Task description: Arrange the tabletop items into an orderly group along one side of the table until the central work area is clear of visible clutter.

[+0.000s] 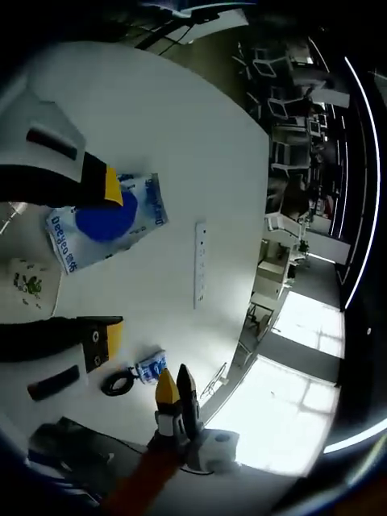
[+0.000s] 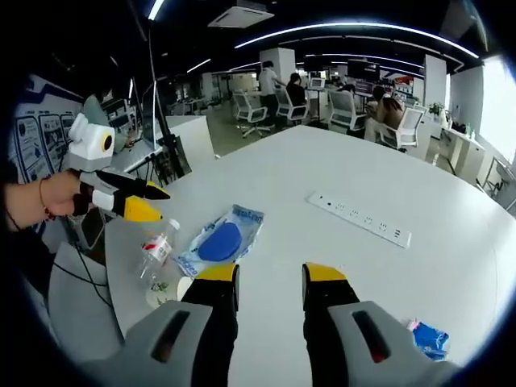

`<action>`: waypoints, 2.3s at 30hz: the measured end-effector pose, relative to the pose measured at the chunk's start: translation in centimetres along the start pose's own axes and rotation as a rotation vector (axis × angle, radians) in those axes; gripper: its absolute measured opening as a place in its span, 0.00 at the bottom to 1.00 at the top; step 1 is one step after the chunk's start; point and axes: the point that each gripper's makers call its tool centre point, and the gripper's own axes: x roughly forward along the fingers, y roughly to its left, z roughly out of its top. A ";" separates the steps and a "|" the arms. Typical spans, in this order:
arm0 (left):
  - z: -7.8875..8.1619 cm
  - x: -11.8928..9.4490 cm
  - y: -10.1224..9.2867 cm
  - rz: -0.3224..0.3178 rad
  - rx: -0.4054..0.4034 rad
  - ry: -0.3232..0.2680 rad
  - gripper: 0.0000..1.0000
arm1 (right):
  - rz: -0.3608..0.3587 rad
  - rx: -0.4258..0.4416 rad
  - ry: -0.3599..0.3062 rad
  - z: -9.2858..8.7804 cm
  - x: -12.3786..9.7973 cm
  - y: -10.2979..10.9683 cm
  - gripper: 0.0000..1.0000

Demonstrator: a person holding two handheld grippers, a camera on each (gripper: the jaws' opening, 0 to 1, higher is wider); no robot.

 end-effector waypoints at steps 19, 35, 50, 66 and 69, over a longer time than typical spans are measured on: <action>-0.2 -1.5 3.0 -0.001 -0.001 0.004 0.52 | 0.044 0.115 0.038 -2.2 3.0 4.8 0.28; -1.0 -1.4 5.4 -0.034 0.015 0.031 0.52 | 0.045 0.432 0.082 -4.9 6.9 7.4 0.25; -0.7 -0.1 7.6 -0.059 0.025 0.042 0.51 | 0.059 0.712 0.172 -8.2 9.9 8.2 0.20; -0.4 2.0 9.1 -0.078 0.022 0.043 0.51 | 0.108 1.008 0.266 -11.1 11.9 8.7 0.16; -0.4 2.3 9.3 -0.079 0.019 0.041 0.50 | 0.128 1.054 0.261 -11.0 12.0 9.0 0.15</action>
